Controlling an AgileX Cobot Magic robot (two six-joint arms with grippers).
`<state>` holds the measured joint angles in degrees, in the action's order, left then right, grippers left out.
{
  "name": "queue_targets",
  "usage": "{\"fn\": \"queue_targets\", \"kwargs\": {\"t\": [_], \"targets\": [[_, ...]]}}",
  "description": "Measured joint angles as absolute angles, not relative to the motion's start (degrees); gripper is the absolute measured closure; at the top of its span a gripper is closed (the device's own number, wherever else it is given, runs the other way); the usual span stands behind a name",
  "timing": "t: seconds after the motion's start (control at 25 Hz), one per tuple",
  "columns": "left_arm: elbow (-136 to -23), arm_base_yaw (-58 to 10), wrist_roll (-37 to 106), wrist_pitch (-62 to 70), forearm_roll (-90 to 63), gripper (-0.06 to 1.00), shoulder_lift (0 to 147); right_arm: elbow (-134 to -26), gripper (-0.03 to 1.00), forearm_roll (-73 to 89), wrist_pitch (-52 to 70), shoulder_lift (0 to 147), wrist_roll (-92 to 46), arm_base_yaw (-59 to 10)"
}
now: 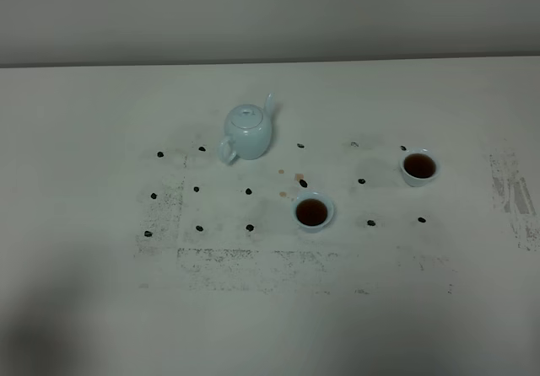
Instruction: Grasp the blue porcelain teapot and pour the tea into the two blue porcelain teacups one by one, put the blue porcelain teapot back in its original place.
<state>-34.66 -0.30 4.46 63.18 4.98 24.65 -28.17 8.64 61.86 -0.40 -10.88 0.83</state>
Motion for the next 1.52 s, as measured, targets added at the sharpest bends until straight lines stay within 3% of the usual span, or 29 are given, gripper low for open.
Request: {"fn": "queue_targets", "kwargs": {"t": [1.12,1.52], "targets": [[-29.1,-0.3,9.5,60.0,-2.1,0.58,0.7,-28.2,0.51,8.6,61.9,-0.4,-10.9,0.8],[-29.1,-0.3,9.6,60.0,-2.1,0.58,-0.3,-28.2,0.51,8.6,61.9,-0.4,-10.9,0.8]]}}
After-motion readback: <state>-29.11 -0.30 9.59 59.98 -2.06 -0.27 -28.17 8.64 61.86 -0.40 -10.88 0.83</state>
